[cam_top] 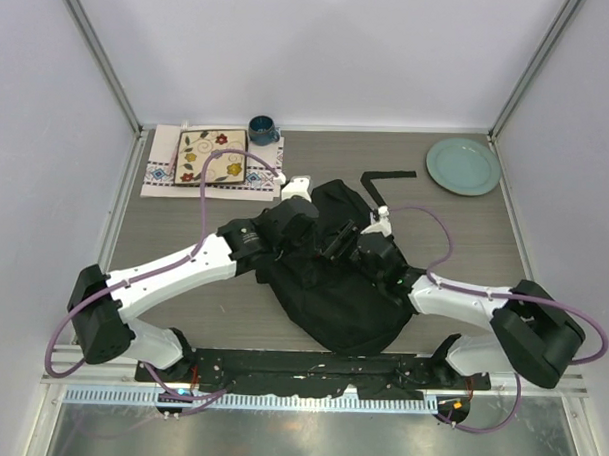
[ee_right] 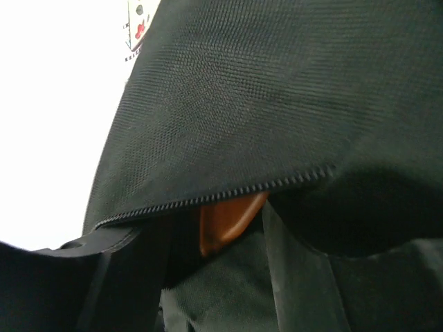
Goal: Pack the student bag
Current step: Place the personal item in the student bag.
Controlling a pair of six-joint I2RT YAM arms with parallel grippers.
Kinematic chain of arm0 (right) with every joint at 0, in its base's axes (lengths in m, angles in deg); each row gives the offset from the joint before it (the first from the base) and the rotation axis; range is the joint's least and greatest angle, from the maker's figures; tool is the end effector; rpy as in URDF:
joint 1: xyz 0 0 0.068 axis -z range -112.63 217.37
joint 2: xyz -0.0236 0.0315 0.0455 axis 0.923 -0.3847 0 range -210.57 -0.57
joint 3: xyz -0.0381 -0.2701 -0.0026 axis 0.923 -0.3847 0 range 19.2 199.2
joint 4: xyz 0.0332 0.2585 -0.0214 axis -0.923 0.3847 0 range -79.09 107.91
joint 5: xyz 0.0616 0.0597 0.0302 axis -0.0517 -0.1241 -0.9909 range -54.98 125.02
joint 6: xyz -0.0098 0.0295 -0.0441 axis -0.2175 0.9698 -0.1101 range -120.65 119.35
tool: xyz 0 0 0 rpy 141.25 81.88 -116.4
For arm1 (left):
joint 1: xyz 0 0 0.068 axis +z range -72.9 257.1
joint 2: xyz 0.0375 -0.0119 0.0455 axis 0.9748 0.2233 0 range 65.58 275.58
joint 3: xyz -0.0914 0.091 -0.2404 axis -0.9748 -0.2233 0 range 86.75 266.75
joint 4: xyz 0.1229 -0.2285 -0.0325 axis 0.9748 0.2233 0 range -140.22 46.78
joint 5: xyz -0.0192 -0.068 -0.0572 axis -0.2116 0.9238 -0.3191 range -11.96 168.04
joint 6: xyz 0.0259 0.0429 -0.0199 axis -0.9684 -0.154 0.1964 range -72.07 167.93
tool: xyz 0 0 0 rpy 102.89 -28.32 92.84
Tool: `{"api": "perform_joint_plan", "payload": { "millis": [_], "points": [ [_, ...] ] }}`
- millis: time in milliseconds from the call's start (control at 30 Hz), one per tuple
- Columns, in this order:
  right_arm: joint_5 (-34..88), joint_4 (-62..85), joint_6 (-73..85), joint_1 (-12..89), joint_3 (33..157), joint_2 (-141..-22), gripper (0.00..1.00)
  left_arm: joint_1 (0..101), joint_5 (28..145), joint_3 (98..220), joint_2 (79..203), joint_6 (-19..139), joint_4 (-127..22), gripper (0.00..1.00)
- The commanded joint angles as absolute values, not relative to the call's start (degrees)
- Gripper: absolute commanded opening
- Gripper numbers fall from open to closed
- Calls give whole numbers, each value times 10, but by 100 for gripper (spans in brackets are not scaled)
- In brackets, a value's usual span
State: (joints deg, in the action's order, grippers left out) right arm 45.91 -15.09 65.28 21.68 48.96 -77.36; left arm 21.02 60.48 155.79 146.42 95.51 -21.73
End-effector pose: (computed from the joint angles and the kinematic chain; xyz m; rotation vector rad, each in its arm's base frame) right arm 0.1950 0.1902 0.1930 0.5029 2.0375 1.0774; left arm 0.1832 -0.2532 0.3130 0.0063 2.3115 -0.6195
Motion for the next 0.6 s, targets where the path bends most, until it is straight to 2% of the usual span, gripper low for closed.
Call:
{"api": "perform_joint_plan", "payload": {
  "millis": [0, 133, 233, 267, 333, 367, 467, 567],
  "points": [
    [480, -89, 585, 219, 486, -683, 63, 211, 598, 1535, 1413, 959, -223, 0],
    [512, 12, 571, 219, 483, -586, 65, 216, 604, 1511, 1398, 966, -234, 0],
    [507, 44, 572, 219, 472, -540, 63, 221, 609, 1509, 1396, 967, -239, 0],
    [497, 48, 580, 219, 465, -529, 54, 222, 611, 1509, 1396, 967, -239, 0],
    [487, 48, 586, 219, 458, -523, 44, 222, 613, 1513, 1398, 965, -239, 0],
    [481, 43, 589, 219, 453, -522, 34, 223, 614, 1513, 1397, 965, -239, 0],
    [462, 19, 593, 219, 450, -528, 17, 222, 618, 1514, 1398, 965, -242, 0],
    [440, -5, 591, 219, 458, -551, 10, 222, 622, 1513, 1401, 967, -245, 0]
  ]
}}
